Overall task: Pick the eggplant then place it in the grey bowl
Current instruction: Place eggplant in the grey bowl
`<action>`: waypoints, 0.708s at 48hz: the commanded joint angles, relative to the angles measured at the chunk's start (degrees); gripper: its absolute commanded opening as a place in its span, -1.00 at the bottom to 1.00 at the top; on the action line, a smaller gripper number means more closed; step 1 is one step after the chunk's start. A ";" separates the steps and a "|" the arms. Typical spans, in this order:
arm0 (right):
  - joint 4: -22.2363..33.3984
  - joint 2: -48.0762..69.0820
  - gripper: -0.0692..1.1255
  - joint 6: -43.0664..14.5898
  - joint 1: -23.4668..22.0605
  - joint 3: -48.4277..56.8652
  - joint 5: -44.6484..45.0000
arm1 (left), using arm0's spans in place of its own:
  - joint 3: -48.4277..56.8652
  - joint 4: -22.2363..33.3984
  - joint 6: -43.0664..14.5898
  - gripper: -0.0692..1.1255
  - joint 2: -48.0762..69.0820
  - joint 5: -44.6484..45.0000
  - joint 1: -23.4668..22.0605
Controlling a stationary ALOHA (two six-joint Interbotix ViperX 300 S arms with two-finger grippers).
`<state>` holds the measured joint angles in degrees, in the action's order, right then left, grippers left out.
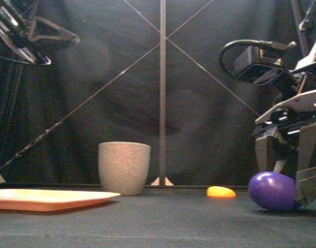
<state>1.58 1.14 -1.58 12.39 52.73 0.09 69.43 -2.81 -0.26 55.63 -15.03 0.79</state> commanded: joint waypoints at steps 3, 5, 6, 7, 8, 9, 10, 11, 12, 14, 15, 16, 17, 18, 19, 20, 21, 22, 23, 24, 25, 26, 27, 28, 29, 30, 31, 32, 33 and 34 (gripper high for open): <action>0.44 0.88 -0.01 0.18 -0.97 -2.02 -0.62 | -0.70 -0.09 0.00 -0.93 -0.09 -0.26 0.00; 0.70 1.05 -0.04 0.26 -1.41 -2.64 -0.70 | -0.70 -0.09 0.00 -0.93 -0.09 -0.26 0.00; 0.88 1.14 -0.04 0.35 -1.76 -2.99 -0.70 | -0.70 -0.09 0.00 -0.93 -0.09 -0.26 0.09; 1.14 1.32 -0.03 0.35 -2.11 -3.43 -0.70 | -0.70 -0.09 -0.09 -0.93 -0.09 -0.26 0.09; 1.49 1.49 -0.03 0.35 -2.55 -3.87 -0.53 | -0.70 -0.09 -0.09 -0.93 -0.09 -0.26 0.09; 1.85 1.76 -0.03 0.26 -2.99 -4.48 -0.35 | -0.70 -0.09 0.00 -0.93 -0.18 -0.26 0.00; 2.46 2.11 -0.02 0.35 -3.87 -5.27 -0.18 | -0.70 -0.09 0.00 -0.93 -0.09 -0.26 0.09; 2.99 2.37 -0.02 0.35 -4.48 -5.89 0.00 | -0.70 -0.09 -0.09 -0.93 -0.18 -0.26 0.09; 3.52 2.64 -0.02 0.44 -5.19 -6.59 0.18 | -0.70 -0.09 -0.09 -0.93 -0.09 -0.26 0.00; 4.75 2.99 -0.02 0.35 -6.86 -8.00 0.44 | -0.70 -0.09 -0.09 -0.93 -0.09 -0.26 0.09; 5.45 3.25 -0.02 0.44 -7.65 -8.79 0.44 | -0.70 -0.09 -0.09 -0.93 -0.09 -0.26 0.00; 6.24 3.34 -0.02 0.44 -8.53 -9.58 0.53 | -0.70 -0.09 -0.09 -0.93 -0.09 -0.26 0.09; 6.94 3.60 -0.02 0.35 -9.32 -10.46 0.53 | -0.70 -0.09 -0.09 -0.93 -0.09 -0.26 0.09; 7.73 3.60 -0.02 0.35 -10.20 -11.51 0.53 | -0.70 -0.09 -0.09 -0.93 -0.09 -0.26 0.09; 8.53 3.60 -0.02 0.26 -11.07 -12.39 0.53 | -0.62 -0.09 -0.09 -0.93 -0.18 -0.26 0.09; 9.32 3.60 -0.02 0.26 -11.87 -13.27 0.53 | -0.70 -0.09 -0.09 -0.93 -0.09 -0.26 0.09; 10.11 3.60 -0.02 0.18 -12.74 -14.24 0.53 | -0.70 -0.09 -0.09 -0.93 -0.18 -0.26 0.00; 10.81 3.60 -0.02 0.18 -13.54 -15.21 0.53 | -0.70 -0.09 0.00 -0.93 -0.18 -0.26 0.09; 11.43 3.60 -0.02 0.18 -14.41 -16.26 0.53 | -0.70 -0.09 -0.09 -0.93 -0.09 -0.26 0.09; 12.13 3.43 -0.02 0.09 -15.64 -17.67 0.53 | -0.62 -0.09 0.00 -0.93 -0.18 -0.26 0.00; 12.57 3.25 -0.02 0.09 -16.52 -18.63 0.53 | -0.70 -0.09 -0.09 -0.93 -0.18 -0.26 0.09; 12.92 3.08 -0.02 0.09 -17.40 -19.60 0.44 | -0.70 -0.09 -0.09 -0.93 -0.09 -0.26 0.00; 13.36 2.90 -0.02 0.09 -18.11 -20.57 0.35 | -0.70 -0.09 -0.09 -0.93 -0.09 -0.26 0.09; 13.62 2.72 -0.02 0.09 -18.98 -21.45 0.35 | -0.70 -0.09 -0.09 -0.93 -0.09 -0.26 0.09; 13.89 2.46 -0.02 0.09 -19.69 -22.50 0.18 | -0.70 -0.09 -0.09 -0.93 -0.18 -0.26 0.00; 14.06 2.20 -0.02 0.09 -20.39 -23.29 0.18 | -0.70 -0.09 -0.09 -0.93 -0.09 -0.26 0.09; 14.24 1.85 -0.02 0.00 -21.18 -24.26 0.00 | -0.70 -0.09 -0.09 -0.93 -0.09 -0.26 0.09; 14.24 1.41 -0.02 0.09 -21.97 -25.05 -0.09 | -0.70 -0.09 -0.09 -0.93 -0.09 -0.26 0.09; 14.41 0.88 -0.02 0.09 -23.03 -26.37 -0.26 | -0.70 -0.09 -0.09 -0.93 -0.09 -0.26 0.00; 14.50 0.44 -0.02 0.09 -23.73 -27.16 -0.53 | -0.70 -0.09 -0.09 -0.93 -0.09 -0.26 0.09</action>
<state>15.73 1.67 -1.76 -8.61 29.79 0.44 69.52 -2.72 -0.26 55.63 -15.03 0.79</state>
